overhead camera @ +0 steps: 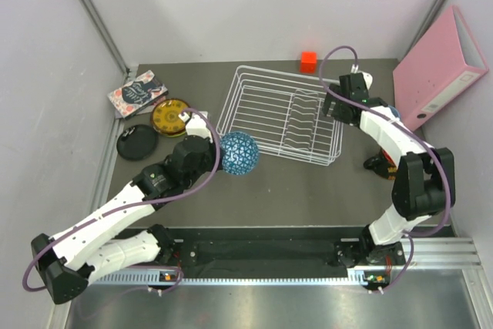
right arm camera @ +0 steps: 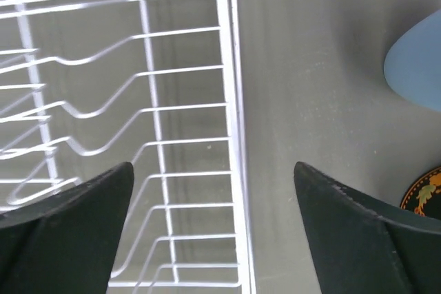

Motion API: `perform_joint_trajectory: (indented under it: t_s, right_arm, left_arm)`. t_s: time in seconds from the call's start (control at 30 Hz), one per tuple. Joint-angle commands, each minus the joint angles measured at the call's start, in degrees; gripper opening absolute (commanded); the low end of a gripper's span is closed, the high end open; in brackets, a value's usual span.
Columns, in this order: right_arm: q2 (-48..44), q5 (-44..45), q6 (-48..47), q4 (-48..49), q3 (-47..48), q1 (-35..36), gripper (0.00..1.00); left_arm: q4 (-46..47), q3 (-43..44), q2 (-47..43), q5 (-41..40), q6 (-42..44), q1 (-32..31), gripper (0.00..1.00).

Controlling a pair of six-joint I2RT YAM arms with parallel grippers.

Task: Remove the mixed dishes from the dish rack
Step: Adjust the dish rack at the center of the board, then place the bowl at the center of the board.

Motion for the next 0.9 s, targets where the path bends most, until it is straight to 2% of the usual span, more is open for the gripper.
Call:
perform_joint_trajectory:
  t_s: [0.0,0.17,0.3,0.43,0.47,0.6,0.73,0.87]
  right_arm:
    - [-8.4,-1.8,1.9,1.6,1.7,1.2,1.0]
    - [-16.6,-2.5,3.2,2.6,2.2,3.3,1.0]
    - [-21.0,-3.2,2.4,3.7,3.5,7.4,1.0]
    - [-24.6,-4.8,1.8,5.6,1.7,12.5,1.0]
    - [-25.2,-5.4,1.9,6.0,1.1,13.6,0.98]
    - [-28.0,-5.5,2.9,8.4,-2.9,15.6,0.96]
    - [-32.3,-4.9,3.6,13.1,-8.4,16.6,1.0]
    - [-33.4,-6.2,3.7,13.7,-10.6,16.8,1.0]
  left_arm:
    - [0.5,2.5,-1.1,-3.2,-0.2,0.3,0.0]
    - [-3.1,2.7,-1.1,-6.4,-1.2,0.3,0.0]
    - [-4.7,1.1,1.2,-4.3,-3.4,0.3,0.0]
    - [-6.7,1.9,7.5,3.5,-5.2,0.3,0.0]
    - [-7.0,2.4,9.1,7.9,-6.0,0.3,0.0]
    - [-8.4,6.2,16.5,15.5,-9.4,0.3,0.0]
    - [-8.5,6.7,20.6,17.9,-11.3,0.4,0.0]
    - [-1.1,2.7,24.2,24.7,-14.0,0.9,0.0]
